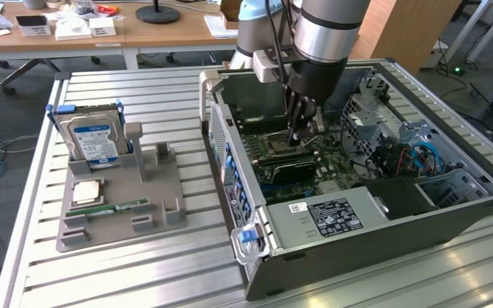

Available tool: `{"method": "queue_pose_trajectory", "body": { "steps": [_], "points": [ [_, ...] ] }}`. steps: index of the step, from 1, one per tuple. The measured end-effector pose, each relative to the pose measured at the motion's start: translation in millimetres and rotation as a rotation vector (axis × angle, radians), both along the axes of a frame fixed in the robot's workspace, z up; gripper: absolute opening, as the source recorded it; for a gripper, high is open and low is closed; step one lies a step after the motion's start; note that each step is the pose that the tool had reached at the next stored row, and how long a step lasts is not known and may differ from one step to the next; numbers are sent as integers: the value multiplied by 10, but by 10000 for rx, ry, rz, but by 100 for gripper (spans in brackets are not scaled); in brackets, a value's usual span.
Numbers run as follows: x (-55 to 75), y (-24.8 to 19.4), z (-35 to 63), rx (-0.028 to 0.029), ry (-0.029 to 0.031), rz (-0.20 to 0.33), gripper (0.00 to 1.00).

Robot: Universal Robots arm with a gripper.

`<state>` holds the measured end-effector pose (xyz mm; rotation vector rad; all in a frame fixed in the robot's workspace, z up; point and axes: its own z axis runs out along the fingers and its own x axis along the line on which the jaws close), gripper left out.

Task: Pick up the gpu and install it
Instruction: 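Press down on the gpu until it lock into place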

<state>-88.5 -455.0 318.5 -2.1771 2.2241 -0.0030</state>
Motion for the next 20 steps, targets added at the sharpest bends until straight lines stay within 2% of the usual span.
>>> {"method": "queue_pose_trajectory", "body": {
  "steps": [7,20],
  "points": [
    [9,0,82,-15,0,0,11],
    [13,0,82,-14,0,0,11]
  ]
}}
